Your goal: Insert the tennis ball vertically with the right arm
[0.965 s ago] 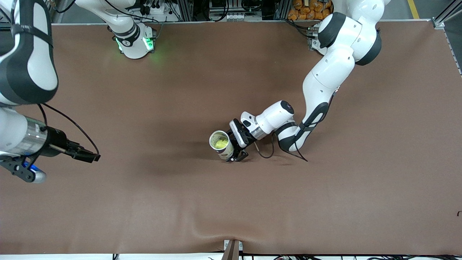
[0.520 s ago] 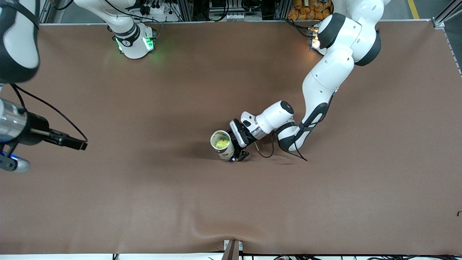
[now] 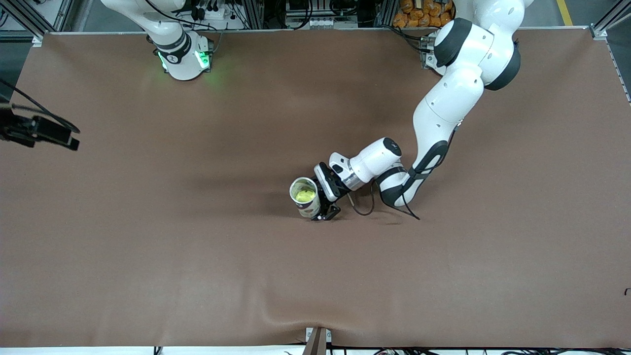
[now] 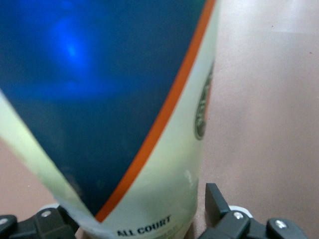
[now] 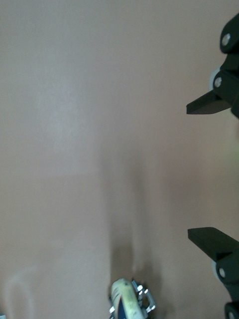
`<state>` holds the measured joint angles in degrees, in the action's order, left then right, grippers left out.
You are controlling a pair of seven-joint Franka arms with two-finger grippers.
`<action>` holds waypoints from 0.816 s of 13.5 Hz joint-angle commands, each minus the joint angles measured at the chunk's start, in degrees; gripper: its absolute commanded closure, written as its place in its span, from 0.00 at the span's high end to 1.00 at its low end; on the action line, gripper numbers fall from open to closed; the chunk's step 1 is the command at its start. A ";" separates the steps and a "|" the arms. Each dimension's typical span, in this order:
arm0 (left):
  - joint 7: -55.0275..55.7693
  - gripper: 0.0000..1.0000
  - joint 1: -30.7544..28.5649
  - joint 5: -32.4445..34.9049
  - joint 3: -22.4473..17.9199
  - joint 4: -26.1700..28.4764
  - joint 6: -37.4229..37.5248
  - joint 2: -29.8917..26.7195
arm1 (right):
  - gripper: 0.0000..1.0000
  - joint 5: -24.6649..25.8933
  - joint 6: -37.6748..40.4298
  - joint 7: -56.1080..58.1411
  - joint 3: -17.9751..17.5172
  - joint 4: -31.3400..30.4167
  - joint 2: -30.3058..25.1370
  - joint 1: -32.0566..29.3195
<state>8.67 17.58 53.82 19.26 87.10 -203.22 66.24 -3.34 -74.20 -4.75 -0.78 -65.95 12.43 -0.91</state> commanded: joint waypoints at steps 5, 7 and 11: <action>0.65 1.00 -1.23 1.29 0.26 3.15 -0.42 -0.06 | 1.00 1.32 -10.79 13.44 2.45 -25.98 -18.05 -1.56; 0.56 1.00 -1.85 1.46 0.34 4.48 -0.42 -0.15 | 1.00 1.75 -10.88 13.89 2.54 -25.54 -17.80 -1.56; 0.56 1.00 -6.92 6.28 3.05 7.81 -0.42 -0.76 | 1.00 3.25 -10.79 13.98 2.10 -22.38 -16.21 -0.59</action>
<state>9.25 15.16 55.62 20.43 90.03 -204.46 66.26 -1.32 -84.89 8.49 2.07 -89.00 -3.87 -1.70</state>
